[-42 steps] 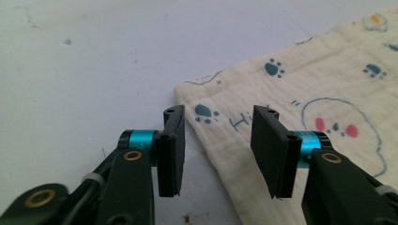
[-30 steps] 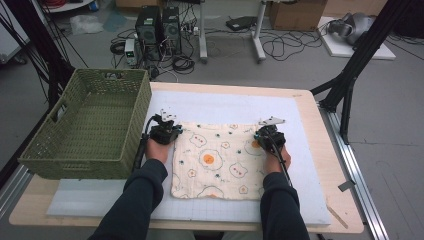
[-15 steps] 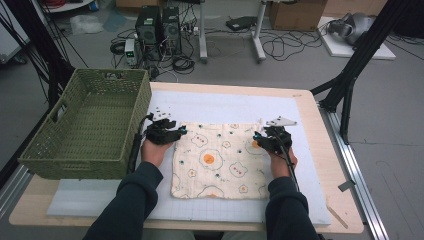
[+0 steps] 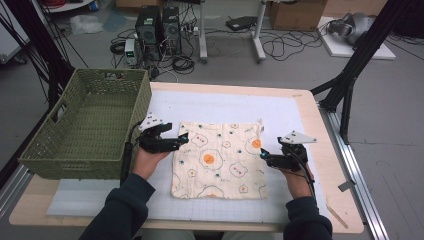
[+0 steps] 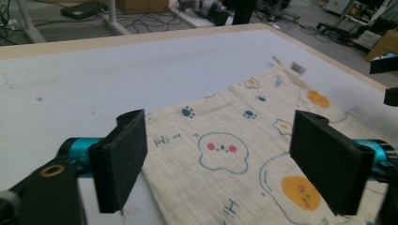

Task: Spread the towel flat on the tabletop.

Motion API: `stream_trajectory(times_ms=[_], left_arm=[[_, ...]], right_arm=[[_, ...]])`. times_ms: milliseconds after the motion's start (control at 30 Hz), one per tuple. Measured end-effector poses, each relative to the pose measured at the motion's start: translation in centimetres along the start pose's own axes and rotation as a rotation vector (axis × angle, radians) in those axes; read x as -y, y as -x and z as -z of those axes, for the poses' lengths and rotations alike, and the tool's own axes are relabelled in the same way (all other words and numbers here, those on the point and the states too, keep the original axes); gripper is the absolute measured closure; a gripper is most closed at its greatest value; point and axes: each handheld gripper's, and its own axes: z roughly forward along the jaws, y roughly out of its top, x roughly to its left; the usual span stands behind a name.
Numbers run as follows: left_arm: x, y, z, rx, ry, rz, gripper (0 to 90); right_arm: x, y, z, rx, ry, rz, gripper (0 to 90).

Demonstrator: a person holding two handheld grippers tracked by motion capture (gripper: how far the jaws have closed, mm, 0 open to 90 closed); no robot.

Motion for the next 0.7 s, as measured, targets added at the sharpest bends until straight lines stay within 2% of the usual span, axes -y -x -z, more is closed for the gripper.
stream_trajectory(times_ms=[133, 200, 333, 400, 533, 633, 700], left_arm=[[0.8, 0.3, 0.4, 0.013, -0.001, -0.011, 18.4], [1.0, 0.3, 0.5, 0.016, 0.001, -0.011, 18.5], [1.2, 0.1, 0.7, 0.020, 0.010, -0.007, 18.5], [1.3, 0.0, 0.7, 0.038, 0.012, -0.004, 18.7], [1.7, 0.4, 0.8, 0.040, -0.005, -0.022, 19.6], [1.5, 0.6, 1.1, 0.044, 0.016, -0.031, 19.5], [1.5, 0.7, 1.3, 0.044, 0.032, -0.032, 19.8]], right_arm=[[0.8, -0.3, 1.1, -0.024, 0.005, 0.009, 11.8], [1.0, -0.4, 1.7, -0.026, 0.013, 0.029, 11.8], [1.1, -0.4, 2.5, -0.035, 0.027, 0.036, 11.6], [1.0, -0.4, 2.9, -0.052, 0.034, 0.028, 11.6], [1.1, -0.3, 3.4, -0.043, 0.052, 0.012, 11.6], [1.0, -0.2, 3.7, -0.040, 0.069, -0.021, 11.5], [1.0, -0.1, 3.8, -0.035, 0.078, -0.020, 11.6]])
